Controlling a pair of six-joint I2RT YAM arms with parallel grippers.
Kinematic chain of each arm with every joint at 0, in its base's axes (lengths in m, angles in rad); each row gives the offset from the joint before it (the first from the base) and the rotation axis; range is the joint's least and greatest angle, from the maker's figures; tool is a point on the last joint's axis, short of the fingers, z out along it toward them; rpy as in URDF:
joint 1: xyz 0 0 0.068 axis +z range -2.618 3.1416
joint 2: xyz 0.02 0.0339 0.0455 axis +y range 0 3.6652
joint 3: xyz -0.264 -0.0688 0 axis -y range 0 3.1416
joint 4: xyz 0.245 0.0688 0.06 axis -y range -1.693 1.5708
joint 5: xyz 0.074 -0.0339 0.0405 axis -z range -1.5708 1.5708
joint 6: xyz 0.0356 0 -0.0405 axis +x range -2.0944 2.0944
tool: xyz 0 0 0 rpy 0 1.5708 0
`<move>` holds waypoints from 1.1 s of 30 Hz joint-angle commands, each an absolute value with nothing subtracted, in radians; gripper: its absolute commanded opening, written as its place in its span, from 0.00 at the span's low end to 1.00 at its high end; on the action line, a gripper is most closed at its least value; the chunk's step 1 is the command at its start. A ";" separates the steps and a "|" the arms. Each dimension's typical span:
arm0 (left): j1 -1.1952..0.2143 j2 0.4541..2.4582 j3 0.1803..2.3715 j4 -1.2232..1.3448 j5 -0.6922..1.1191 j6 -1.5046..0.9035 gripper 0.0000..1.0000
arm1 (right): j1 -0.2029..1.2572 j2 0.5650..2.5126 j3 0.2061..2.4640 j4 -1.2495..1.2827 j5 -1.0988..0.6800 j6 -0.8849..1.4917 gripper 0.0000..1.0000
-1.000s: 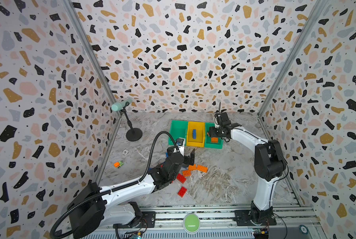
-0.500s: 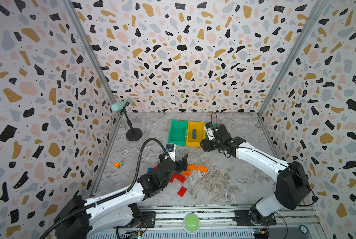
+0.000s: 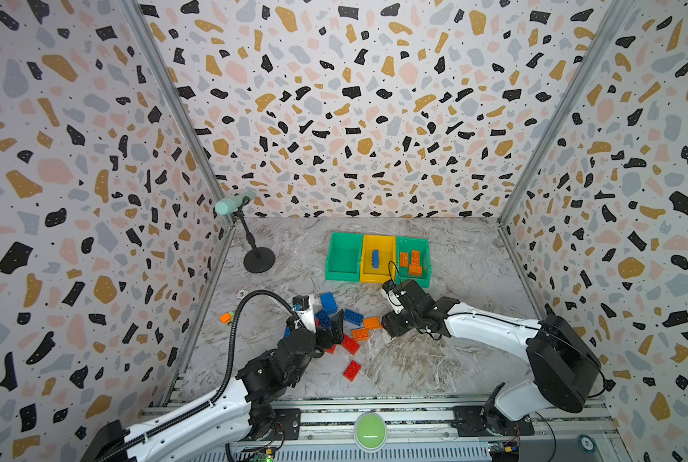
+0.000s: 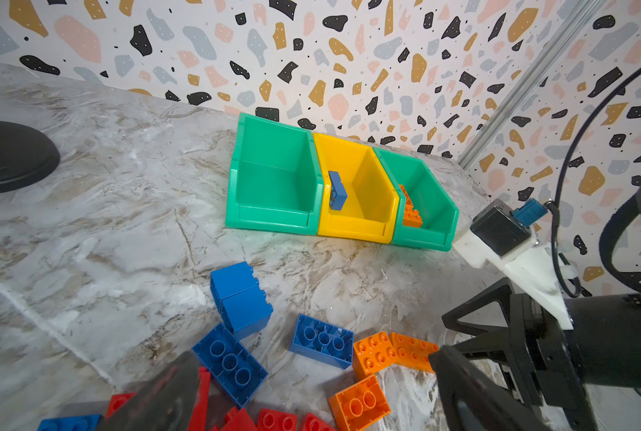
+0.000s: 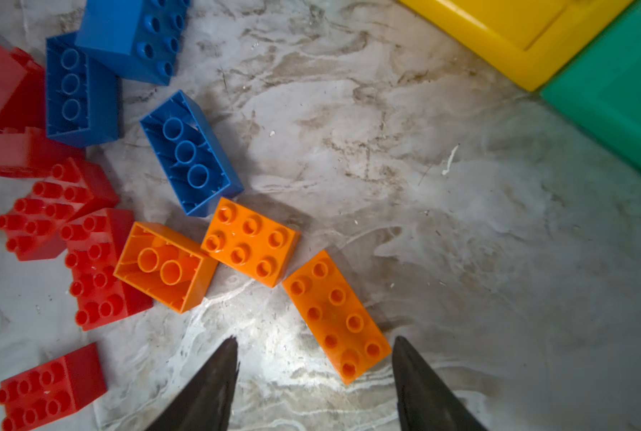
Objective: Sort the legos into containers by color
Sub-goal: Pick up the lego from the center of the table.
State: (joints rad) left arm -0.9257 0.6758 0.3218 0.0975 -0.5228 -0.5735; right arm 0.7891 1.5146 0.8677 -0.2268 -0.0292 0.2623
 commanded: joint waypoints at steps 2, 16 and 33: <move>-0.920 0.653 0.304 0.097 -0.513 -0.590 1.00 | 0.791 1.557 0.866 -0.204 0.001 0.238 0.67; -0.920 0.600 0.278 0.079 -0.571 -0.604 1.00 | 0.790 1.663 0.886 -0.206 -0.013 0.215 0.58; -0.921 0.668 0.316 0.139 -0.540 -0.573 1.00 | 0.758 1.587 0.959 -0.266 0.084 0.265 0.31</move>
